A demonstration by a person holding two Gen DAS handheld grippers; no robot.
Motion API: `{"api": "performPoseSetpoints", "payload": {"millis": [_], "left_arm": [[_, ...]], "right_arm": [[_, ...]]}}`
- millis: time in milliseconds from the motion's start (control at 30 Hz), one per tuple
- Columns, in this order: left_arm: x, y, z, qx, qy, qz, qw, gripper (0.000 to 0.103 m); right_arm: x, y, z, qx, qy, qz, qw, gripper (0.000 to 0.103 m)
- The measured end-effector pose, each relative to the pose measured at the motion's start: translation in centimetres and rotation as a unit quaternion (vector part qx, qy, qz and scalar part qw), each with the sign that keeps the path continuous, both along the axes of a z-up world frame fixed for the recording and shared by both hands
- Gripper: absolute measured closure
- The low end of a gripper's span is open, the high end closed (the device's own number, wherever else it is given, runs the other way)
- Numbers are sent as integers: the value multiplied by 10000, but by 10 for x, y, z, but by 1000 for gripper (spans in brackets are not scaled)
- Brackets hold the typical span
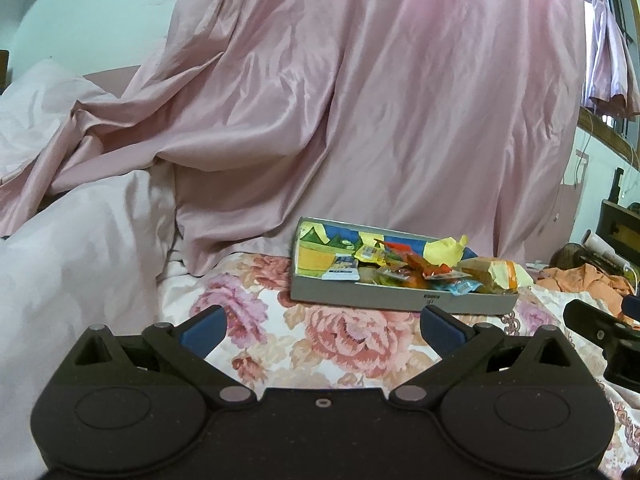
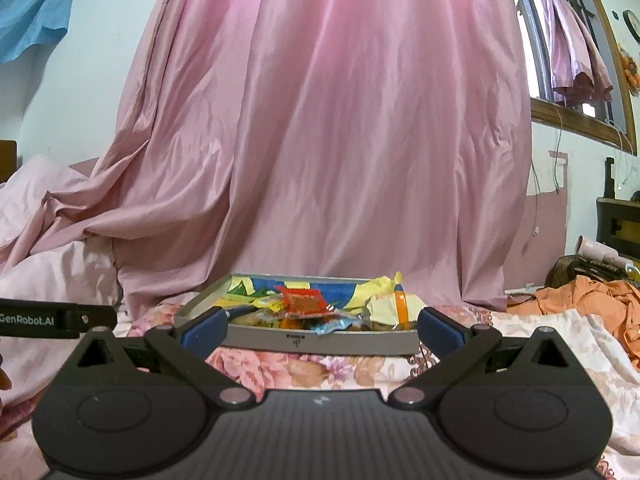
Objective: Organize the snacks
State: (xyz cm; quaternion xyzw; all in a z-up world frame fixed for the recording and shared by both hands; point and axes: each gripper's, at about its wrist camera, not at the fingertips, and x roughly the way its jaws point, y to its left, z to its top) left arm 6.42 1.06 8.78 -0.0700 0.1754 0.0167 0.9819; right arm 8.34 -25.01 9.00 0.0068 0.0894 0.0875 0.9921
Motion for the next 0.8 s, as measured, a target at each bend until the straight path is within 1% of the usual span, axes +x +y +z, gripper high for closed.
{"api": "performPoseSetpoints", "payload": {"millis": [200, 433, 800], "left_arm": [[-14, 3, -4, 36, -47, 33, 10000, 1], [-29, 7, -9, -13, -31, 49, 10000, 1], [-48, 11, -18, 107, 39, 12, 9999, 1]], "right_arm": [[-14, 6, -5, -20, 51, 6, 10000, 0], [-28, 13, -5, -95, 66, 45, 9999, 0], [-44, 18, -11, -161, 166, 74, 9997, 0]]}}
